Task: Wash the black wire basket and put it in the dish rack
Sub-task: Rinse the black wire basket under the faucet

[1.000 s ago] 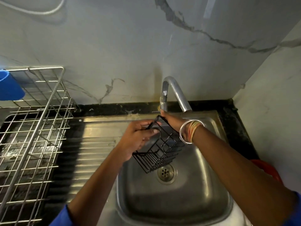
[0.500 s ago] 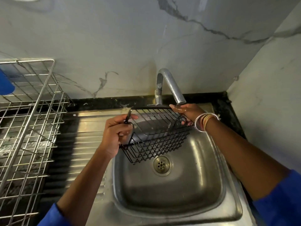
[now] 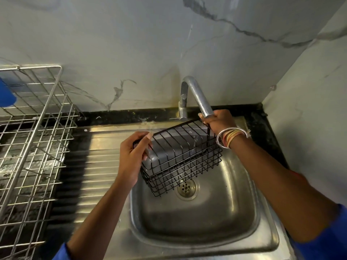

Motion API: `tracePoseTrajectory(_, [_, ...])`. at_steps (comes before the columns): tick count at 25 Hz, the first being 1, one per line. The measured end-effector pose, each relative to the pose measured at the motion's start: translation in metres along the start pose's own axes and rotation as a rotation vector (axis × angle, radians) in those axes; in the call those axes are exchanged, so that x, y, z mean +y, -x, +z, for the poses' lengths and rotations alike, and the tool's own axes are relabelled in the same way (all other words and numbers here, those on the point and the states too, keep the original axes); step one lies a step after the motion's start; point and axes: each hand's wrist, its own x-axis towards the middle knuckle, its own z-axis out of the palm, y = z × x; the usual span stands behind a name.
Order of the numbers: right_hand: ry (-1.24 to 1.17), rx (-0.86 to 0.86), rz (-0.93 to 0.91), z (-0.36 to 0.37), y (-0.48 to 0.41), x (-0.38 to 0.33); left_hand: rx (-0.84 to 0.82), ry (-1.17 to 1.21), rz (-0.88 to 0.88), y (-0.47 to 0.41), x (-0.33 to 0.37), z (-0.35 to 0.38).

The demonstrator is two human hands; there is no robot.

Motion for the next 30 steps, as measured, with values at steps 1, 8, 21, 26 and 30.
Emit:
tracePoseTrajectory(1, [0.058, 0.028, -0.031, -0.001, 0.002, -0.007, -0.047, -0.076, -0.009, -0.001, 0.001, -0.003])
tracePoseTrajectory(8, [-0.073, -0.070, -0.124, 0.036, 0.018, -0.024, -0.246, -0.353, -0.165, -0.001, 0.001, 0.024])
tracePoseTrajectory(21, [0.177, -0.382, 0.087, 0.018, 0.019, -0.035, 0.049, -0.139, -0.018, 0.001, -0.008, 0.059])
tracePoseTrajectory(26, [-0.069, -0.396, 0.124, -0.001, 0.010, -0.016, 0.109, 0.075, -0.080, 0.001, -0.011, 0.055])
tracePoseTrajectory(30, [-0.284, -0.389, 0.118, -0.007, 0.005, -0.007, 0.210, 0.187, -0.216, -0.011, -0.009, 0.062])
